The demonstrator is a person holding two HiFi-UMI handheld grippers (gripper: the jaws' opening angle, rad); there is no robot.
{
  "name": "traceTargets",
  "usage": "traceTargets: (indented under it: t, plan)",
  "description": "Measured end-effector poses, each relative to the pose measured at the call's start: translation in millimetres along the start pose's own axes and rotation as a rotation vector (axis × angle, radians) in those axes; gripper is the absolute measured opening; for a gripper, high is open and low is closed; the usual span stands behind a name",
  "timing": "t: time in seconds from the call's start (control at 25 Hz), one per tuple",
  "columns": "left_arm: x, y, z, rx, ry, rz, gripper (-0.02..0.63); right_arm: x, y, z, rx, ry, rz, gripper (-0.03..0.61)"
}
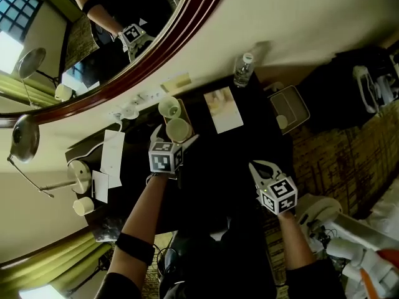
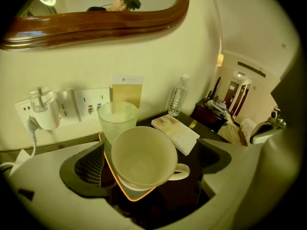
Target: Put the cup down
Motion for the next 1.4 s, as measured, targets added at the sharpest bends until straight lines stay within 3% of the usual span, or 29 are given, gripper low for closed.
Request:
traceTargets:
  t: [0.4, 0.44, 0.52, 0.56, 1.2, 1.4]
  plan:
    - [3.0, -13.5, -11.9, 0.073, -0.013, -0.018, 0.573, -13.1, 5.2, 2.7, 0.009, 0.019, -0.018, 0.002]
    - [3.7, -13.7, -12.9, 0.078, -0.018, -0.025, 0.55, -14.1, 4.4, 2.4, 0.01, 0.019, -0.02, 0.002]
    - [5.7, -13.4, -13.9, 0.085, -0.034, -0.039, 0.443, -15.7, 3.1, 1.5, 0.01, 0.019, -0.021, 0.002]
    - [6.0, -13.5, -14.0, 0.085, -0.038, -0.044, 0.434, -16.4, 2.8, 1.2, 0.009, 0.019, -0.021, 0.002]
    - [-7.3, -15.8, -5.9, 0.055, -0.023, -0.089, 0.423, -28.4, 4.2, 7.9, -0.009, 0.025, -0.034, 0.002]
    - [-31.7, -17.0, -5.9, 0.009, 0.042, -0.165, 0.423, -30.1, 3.6, 15.9, -0.025, 0.029, -0.04, 0.002]
Point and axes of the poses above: the fingertips, and each gripper's own axes: z backward along the fingers, x to its left, y out of its underside, the point moved 9 cm from there along z, backward along the fingers, and after that the axes turned 2 degrees about y, right-handed, at the moved point
